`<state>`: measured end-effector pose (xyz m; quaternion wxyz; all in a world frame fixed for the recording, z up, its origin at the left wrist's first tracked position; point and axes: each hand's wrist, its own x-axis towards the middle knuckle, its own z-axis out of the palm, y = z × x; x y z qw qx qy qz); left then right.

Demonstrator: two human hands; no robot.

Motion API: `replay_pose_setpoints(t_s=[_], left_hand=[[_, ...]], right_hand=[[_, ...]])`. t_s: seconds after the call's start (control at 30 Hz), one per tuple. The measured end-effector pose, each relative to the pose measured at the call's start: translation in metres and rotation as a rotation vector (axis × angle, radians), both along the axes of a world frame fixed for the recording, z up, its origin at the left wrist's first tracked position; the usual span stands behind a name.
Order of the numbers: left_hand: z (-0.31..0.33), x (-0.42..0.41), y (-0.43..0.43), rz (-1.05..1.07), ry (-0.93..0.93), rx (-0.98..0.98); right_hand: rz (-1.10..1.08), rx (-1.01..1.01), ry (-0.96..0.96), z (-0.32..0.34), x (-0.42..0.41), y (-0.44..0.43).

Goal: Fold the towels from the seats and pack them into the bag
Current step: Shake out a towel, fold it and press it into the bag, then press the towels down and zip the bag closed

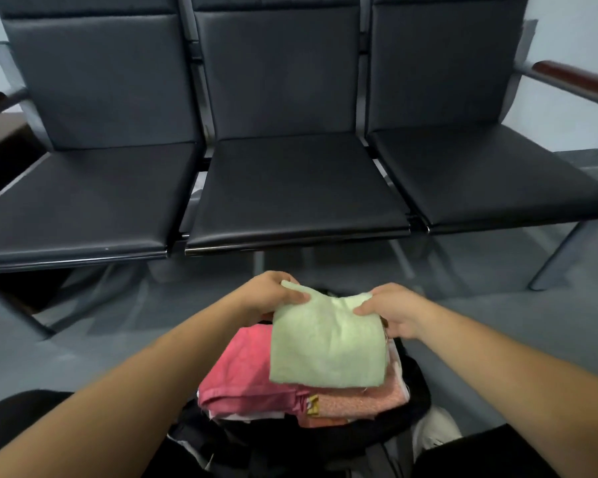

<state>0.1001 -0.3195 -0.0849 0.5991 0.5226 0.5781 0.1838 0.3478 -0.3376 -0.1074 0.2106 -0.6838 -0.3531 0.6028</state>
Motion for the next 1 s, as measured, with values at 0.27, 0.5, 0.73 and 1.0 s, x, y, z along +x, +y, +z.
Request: replay_pose_setpoints(t_s=[0.27, 0.5, 0.73, 1.0], left_hand=[[-0.076, 0.054, 0.001, -0.021, 0.264, 0.06], [-0.093, 0.061, 0.008, -0.137, 0.467, 0.07], [-0.075, 0.062, -0.024, -0.323, 0.914, 0.64], [-0.108, -0.002, -0.051, -0.677, 1.002, 0.0]], right_hand=[[-0.073, 0.068, -0.268, -0.053, 0.022, -0.001], [0.136, 0.057, -0.425, -0.067, 0.023, -0.009], [0.149, 0.128, -0.471, -0.074, 0.028, -0.007], [0.956, 0.436, -0.846, -0.08, -0.015, -0.058]])
